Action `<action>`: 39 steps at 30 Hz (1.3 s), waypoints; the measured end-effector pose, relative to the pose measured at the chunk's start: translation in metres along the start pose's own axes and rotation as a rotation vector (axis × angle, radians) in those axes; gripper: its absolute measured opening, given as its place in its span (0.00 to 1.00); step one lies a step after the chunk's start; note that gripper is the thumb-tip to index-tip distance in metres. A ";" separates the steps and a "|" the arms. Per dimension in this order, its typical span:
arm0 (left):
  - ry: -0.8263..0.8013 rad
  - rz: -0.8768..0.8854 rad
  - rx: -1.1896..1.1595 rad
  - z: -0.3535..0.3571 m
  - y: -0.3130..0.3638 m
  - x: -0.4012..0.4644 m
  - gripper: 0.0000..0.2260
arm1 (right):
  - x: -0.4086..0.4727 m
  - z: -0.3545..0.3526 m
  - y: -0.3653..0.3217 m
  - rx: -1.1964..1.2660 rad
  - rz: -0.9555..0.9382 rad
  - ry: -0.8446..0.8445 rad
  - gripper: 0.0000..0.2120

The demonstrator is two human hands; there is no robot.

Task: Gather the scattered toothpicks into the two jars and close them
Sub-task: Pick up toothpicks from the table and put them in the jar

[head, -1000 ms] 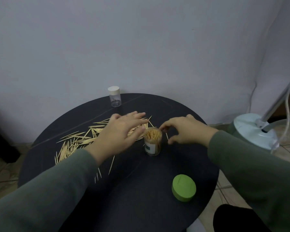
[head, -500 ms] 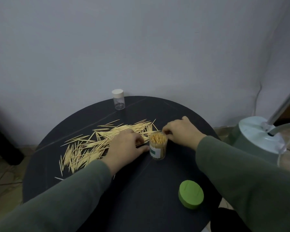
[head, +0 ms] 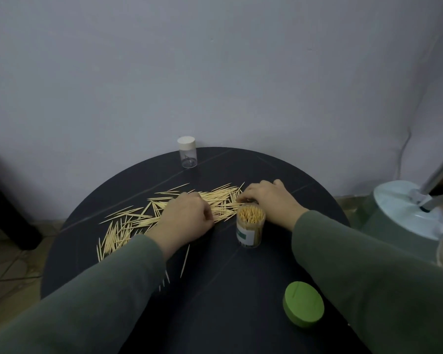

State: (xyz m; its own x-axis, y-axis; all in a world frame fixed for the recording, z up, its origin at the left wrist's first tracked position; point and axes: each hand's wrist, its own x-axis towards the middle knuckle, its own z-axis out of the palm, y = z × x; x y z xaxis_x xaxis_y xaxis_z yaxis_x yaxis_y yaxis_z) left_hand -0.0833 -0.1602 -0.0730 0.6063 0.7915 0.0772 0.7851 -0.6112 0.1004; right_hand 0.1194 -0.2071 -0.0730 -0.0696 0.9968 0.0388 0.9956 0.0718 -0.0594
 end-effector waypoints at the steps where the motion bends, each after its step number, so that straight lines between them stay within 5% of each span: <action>1: -0.004 0.001 0.009 -0.002 -0.001 -0.001 0.06 | 0.000 0.000 0.000 -0.011 -0.005 -0.011 0.17; 10: 0.011 0.009 0.142 -0.002 0.013 -0.002 0.13 | -0.001 -0.006 -0.004 -0.206 -0.081 -0.007 0.15; 25: -0.013 -0.044 0.239 0.002 0.024 0.001 0.10 | -0.007 -0.008 -0.002 -0.352 -0.120 -0.054 0.15; 39: 0.017 -0.058 0.240 0.003 0.022 0.001 0.09 | -0.020 -0.011 0.008 -0.173 -0.029 -0.013 0.16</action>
State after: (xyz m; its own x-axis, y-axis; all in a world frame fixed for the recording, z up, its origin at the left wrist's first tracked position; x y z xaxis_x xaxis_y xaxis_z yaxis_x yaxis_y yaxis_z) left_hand -0.0652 -0.1732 -0.0740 0.5589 0.8238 0.0953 0.8272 -0.5457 -0.1337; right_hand 0.1293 -0.2270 -0.0631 -0.0980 0.9949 0.0252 0.9890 0.0945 0.1137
